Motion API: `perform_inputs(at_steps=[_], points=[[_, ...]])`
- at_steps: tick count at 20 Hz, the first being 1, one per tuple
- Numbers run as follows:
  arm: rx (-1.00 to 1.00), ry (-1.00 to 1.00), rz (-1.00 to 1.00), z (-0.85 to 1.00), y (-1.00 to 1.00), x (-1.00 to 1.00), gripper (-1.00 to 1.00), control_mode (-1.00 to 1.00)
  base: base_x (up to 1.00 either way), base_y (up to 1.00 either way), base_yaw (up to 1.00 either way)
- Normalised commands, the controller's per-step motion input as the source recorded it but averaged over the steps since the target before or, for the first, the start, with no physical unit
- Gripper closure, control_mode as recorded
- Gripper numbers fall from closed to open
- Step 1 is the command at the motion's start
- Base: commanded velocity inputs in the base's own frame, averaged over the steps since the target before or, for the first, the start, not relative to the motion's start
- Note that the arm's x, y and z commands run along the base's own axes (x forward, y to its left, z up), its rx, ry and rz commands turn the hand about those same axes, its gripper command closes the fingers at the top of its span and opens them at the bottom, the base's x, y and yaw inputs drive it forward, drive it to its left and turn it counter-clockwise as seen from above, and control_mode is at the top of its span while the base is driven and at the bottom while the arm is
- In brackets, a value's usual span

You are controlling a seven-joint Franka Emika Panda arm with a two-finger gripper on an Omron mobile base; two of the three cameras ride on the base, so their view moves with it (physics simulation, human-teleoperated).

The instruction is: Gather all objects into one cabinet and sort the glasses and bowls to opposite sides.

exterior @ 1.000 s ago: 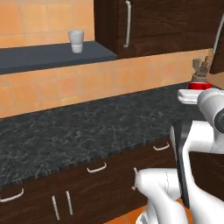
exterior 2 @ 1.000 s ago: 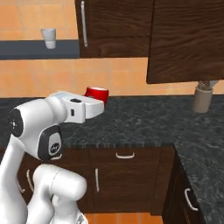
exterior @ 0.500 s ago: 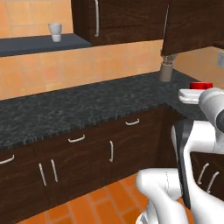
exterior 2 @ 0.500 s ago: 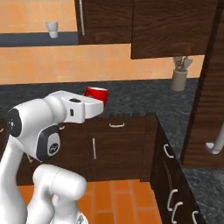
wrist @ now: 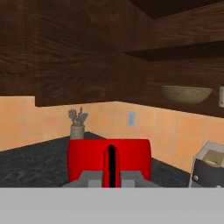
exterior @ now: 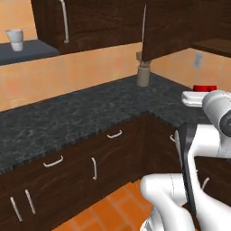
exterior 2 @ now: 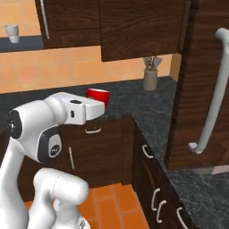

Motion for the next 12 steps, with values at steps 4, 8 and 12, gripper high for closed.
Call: perform_inputs(at_steps=[4,8,12], points=[[0.0,0.0,0.0,0.0,0.0,0.0,1.0,1.0,0.18,-0.42,-0.58],[0.0,0.0,0.0,0.0,0.0,0.0,1.0,1.0,0.06,-0.59,-0.54],[0.0,0.0,0.0,0.0,0.0,0.0,1.0,1.0,0.14,-0.15,-0.18]])
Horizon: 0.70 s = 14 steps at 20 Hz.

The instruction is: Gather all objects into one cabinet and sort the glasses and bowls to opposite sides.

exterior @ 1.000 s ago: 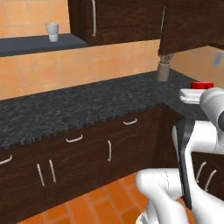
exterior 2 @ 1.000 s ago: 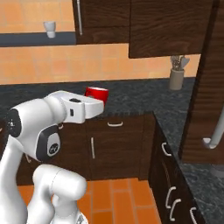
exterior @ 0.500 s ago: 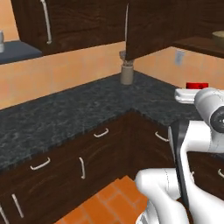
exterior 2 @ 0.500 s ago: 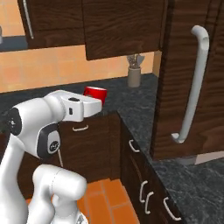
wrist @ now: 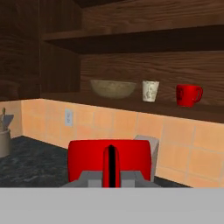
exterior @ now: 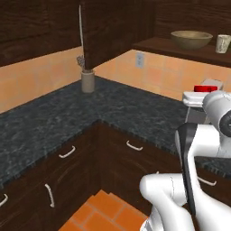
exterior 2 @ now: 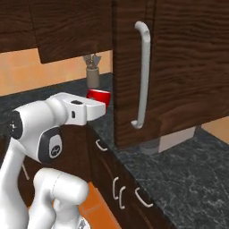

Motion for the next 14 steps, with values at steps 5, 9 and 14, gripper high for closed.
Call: perform_inputs(at_steps=[5,9,14], points=[[0.0,0.0,0.0,0.0,0.0,0.0,1.0,1.0,0.29,0.07,-0.07],[0.0,0.0,0.0,0.0,0.0,0.0,1.0,1.0,0.8,0.05,-0.12],[0.0,0.0,0.0,0.0,0.0,0.0,1.0,1.0,0.99,0.0,-0.25]])
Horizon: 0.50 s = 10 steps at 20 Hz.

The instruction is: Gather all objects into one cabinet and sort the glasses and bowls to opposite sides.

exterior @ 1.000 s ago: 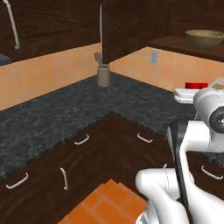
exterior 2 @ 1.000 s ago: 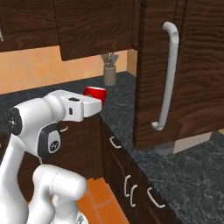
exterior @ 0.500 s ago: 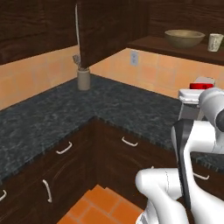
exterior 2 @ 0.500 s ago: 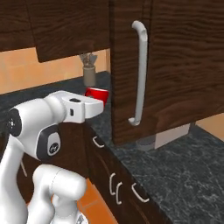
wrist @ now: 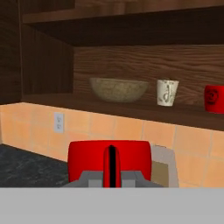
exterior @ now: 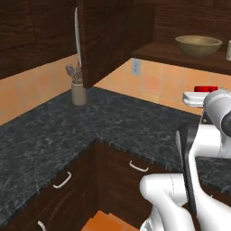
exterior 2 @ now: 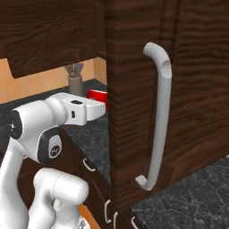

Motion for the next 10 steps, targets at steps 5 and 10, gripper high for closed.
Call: perform_inputs(at_steps=[5,10], points=[[0.0,0.0,0.0,0.0,0.0,0.0,1.0,1.0,0.45,-0.25,-0.27],[0.0,0.0,0.0,0.0,0.0,0.0,1.0,1.0,0.0,-0.57,-0.16]])
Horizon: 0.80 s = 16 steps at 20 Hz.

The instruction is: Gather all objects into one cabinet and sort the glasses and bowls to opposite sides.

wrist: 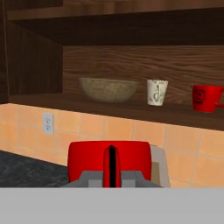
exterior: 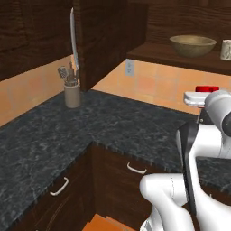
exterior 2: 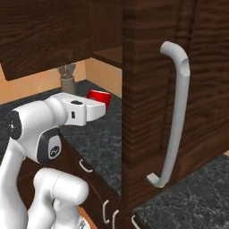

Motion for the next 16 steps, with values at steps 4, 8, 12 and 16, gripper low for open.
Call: perform_inputs(at_steps=[4,8,12,16], points=[[0.0,0.0,0.0,0.0,0.0,0.0,1.0,1.0,-0.1,-0.7,0.06],[0.0,0.0,0.0,0.0,0.0,0.0,1.0,1.0,-0.38,-0.91,0.18],[0.0,0.0,0.0,0.0,0.0,0.0,1.0,1.0,-0.53,-1.0,0.02],[0.0,0.0,0.0,0.0,0.0,0.0,1.0,1.0,-0.66,-1.0,-0.05]])
